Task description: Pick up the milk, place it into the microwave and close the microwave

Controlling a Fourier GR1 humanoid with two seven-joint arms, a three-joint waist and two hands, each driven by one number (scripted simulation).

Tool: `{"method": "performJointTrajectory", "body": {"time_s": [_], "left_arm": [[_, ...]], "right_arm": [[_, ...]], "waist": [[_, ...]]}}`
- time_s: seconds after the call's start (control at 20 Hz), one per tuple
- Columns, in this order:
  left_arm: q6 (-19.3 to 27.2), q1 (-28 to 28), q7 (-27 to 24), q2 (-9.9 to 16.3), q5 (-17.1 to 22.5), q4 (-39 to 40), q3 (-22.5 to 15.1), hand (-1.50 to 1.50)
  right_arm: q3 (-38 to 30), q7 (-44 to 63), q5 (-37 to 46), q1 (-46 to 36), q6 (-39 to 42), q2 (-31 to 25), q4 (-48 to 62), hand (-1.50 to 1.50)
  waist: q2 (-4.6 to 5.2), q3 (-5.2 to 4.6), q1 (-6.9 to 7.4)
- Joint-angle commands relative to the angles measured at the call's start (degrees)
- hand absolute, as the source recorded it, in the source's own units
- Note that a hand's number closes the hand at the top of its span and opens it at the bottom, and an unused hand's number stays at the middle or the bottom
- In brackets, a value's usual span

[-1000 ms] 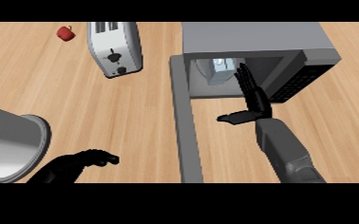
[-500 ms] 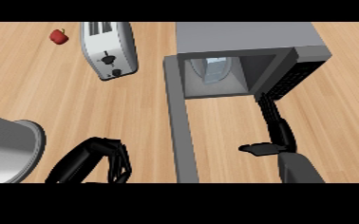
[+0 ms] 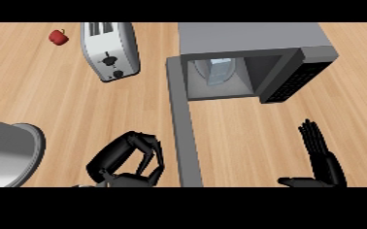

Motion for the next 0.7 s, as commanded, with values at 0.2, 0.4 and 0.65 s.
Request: {"method": "performJointTrajectory", "body": {"time_s": [0.2, 0.4, 0.65], "left_arm": [[13.46, -2.17, -6.6, -0.04, -2.61, 8.16, -14.93, 1.5], [19.26, -6.56, -1.89, -0.03, 0.44, 13.9, -23.6, 1.5], [29.0, -11.49, -0.96, -0.03, 6.35, 18.94, -32.81, 1.5]], "right_arm": [[0.96, 0.14, -8.01, 15.04, 12.69, -3.93, -21.0, -1.5], [3.09, 5.61, -12.62, 16.13, 15.56, -4.22, -29.88, -1.5], [6.18, 12.09, -17.56, 20.18, 16.65, -4.61, -42.09, -1.5]], "waist": [[0.26, 0.04, 0.32], [0.56, 0.05, -0.38], [0.87, 0.03, -0.92]]}}
